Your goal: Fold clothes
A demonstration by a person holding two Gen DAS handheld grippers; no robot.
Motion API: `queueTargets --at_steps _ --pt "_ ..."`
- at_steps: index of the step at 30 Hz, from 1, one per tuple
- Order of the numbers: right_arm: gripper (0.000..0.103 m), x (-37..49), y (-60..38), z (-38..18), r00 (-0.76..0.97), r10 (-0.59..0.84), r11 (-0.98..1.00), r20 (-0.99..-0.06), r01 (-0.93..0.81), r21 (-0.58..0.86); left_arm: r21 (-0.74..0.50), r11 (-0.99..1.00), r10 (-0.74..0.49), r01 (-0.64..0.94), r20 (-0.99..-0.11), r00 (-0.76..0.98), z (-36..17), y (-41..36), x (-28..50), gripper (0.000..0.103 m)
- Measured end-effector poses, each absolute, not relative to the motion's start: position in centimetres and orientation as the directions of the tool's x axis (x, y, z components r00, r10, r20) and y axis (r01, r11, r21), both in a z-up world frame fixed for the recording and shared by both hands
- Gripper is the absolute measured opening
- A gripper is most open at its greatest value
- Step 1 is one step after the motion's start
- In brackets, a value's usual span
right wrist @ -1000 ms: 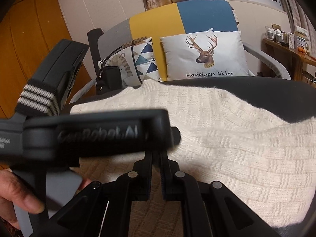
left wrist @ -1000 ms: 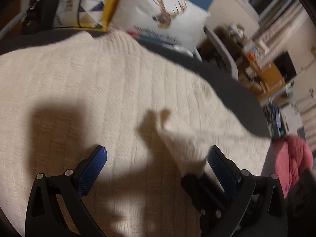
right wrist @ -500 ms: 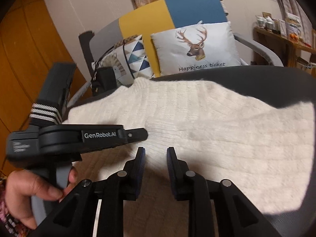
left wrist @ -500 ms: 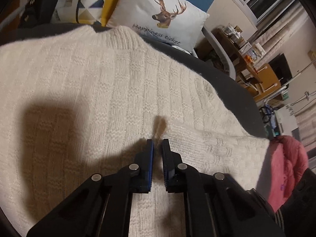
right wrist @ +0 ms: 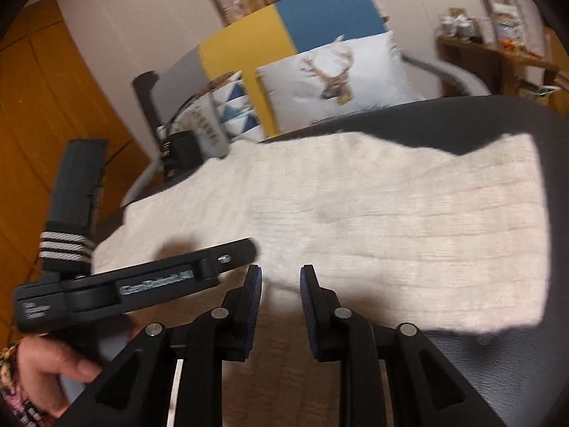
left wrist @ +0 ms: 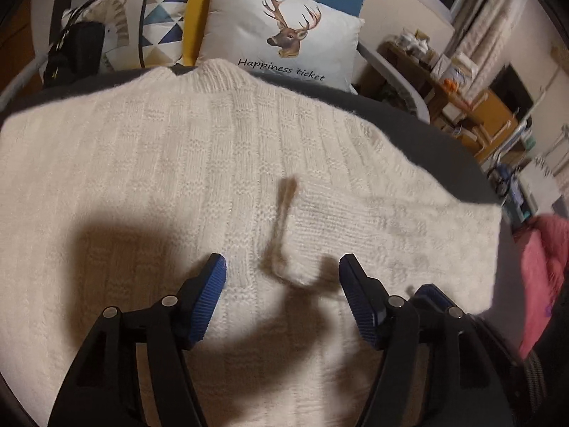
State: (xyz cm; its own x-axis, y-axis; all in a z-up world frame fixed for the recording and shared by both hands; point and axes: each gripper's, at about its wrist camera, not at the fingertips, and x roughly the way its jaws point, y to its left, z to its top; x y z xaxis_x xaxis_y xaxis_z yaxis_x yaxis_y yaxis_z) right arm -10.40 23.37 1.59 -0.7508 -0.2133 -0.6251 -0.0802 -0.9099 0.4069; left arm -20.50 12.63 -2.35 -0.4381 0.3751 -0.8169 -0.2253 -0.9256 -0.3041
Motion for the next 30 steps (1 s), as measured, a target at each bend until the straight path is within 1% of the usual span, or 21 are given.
queueTargets --at_steps 2,5,7,8,9,10,11,12,13,14,16,19,20,21,22,23,25,28,29,30 --pt "0.022 -10.6 24.1 1.2 -0.752 -0.208 -0.900 -0.625 -0.104 0.424 -0.382 -0.901 0.433 -0.204 -0.796 -0.422 -2.4 12.3 -20.7 0.074" --pt "0.022 -11.0 25.3 0.2 -0.736 -0.222 -0.873 -0.639 -0.142 0.467 -0.504 -0.848 0.525 -0.162 -0.759 -0.386 -2.5 11.9 -21.3 0.074" --pt "0.022 -10.9 25.6 -0.2 -0.738 -0.228 -0.861 -0.635 -0.152 0.486 -0.518 -0.838 0.541 -0.170 -0.753 -0.374 -2.6 12.5 -21.5 0.074" --pt "0.022 -10.9 25.7 -0.4 -0.739 -0.231 -0.855 -0.633 -0.156 0.494 -0.516 -0.837 0.544 -0.179 -0.754 -0.369 -2.7 12.9 -21.5 0.070" --pt "0.022 -10.8 25.9 -0.5 -0.740 -0.233 -0.850 -0.631 -0.160 0.502 -0.495 -0.847 0.530 -0.194 -0.761 -0.374 -2.7 13.2 -21.5 0.059" --pt "0.022 -10.7 25.9 -0.6 -0.741 -0.233 -0.848 -0.630 -0.162 0.505 -0.473 -0.856 0.516 -0.208 -0.768 -0.380 -2.7 13.6 -21.4 0.051" --pt "0.022 -10.7 26.0 -0.7 -0.743 -0.233 -0.845 -0.628 -0.165 0.508 -0.444 -0.869 0.495 -0.220 -0.783 -0.375 -2.9 14.0 -21.5 0.029" --pt "0.022 -10.6 26.1 -0.8 -0.745 -0.235 -0.842 -0.625 -0.166 0.514 -0.436 -0.870 0.492 -0.230 -0.793 -0.358 -3.2 14.3 -21.5 0.017" --pt "0.022 -10.5 26.1 -0.8 -0.747 -0.237 -0.838 -0.621 -0.166 0.520 -0.447 -0.864 0.503 -0.232 -0.784 -0.364 -3.3 14.2 -21.5 0.016" --pt "0.022 -10.4 26.3 -0.8 -0.753 -0.240 -0.832 -0.613 -0.165 0.529 -0.458 -0.858 0.514 -0.233 -0.774 -0.371 -3.3 14.1 -21.4 0.009" --pt "0.022 -9.9 26.5 -0.5 -0.771 -0.245 -0.820 -0.587 -0.159 0.550 -0.477 -0.846 0.533 -0.238 -0.753 -0.386 -3.1 13.8 -21.4 0.008" --pt "0.024 -8.1 26.8 1.2 -0.834 -0.273 -0.793 -0.480 -0.088 0.603 -0.489 -0.834 0.551 -0.256 -0.717 -0.426 -2.1 13.1 -21.6 0.007" --pt "0.024 -7.5 26.8 1.9 -0.846 -0.306 -0.783 -0.437 -0.038 0.621 -0.490 -0.831 0.555 -0.262 -0.705 -0.441 -1.6 13.0 -21.8 0.007" --pt "0.024 -7.1 26.4 2.5 -0.843 -0.341 -0.783 -0.417 0.009 0.622 -0.496 -0.827 0.561 -0.265 -0.691 -0.456 -1.1 12.7 -21.9 0.007" --pt "0.024 -6.9 25.9 2.9 -0.830 -0.358 -0.798 -0.428 0.034 0.602 -0.506 -0.822 0.565 -0.261 -0.672 -0.478 -0.4 12.2 -22.2 0.007" --pt "0.022 -6.8 25.3 3.1 -0.812 -0.362 -0.819 -0.457 0.044 0.572 -0.516 -0.817 0.569 -0.257 -0.652 -0.501 0.3 11.7 -22.5 0.007" --pt "0.022 -6.9 24.4 3.0 -0.784 -0.356 -0.844 -0.509 0.037 0.535 -0.536 -0.806 0.575 -0.251 -0.610 -0.545 1.7 10.7 -23.0 0.007" --pt "0.022 -7.5 24.3 1.7 -0.756 -0.338 -0.844 -0.561 -0.021 0.536 -0.552 -0.798 0.569 -0.241 -0.560 -0.602 3.7 8.3 -23.7 0.007" --pt "0.021 -7.8 24.5 1.3 -0.746 -0.332 -0.841 -0.578 -0.043 0.539 -0.556 -0.796 0.568 -0.240 -0.549 -0.613 4.3 7.4 -24.0 0.007" --pt "0.017 -8.2 24.5 0.8 -0.737 -0.333 -0.838 -0.589 -0.056 0.543 -0.556 -0.796 0.565 -0.239 -0.540 -0.624 4.7 6.7 -24.2 0.007"
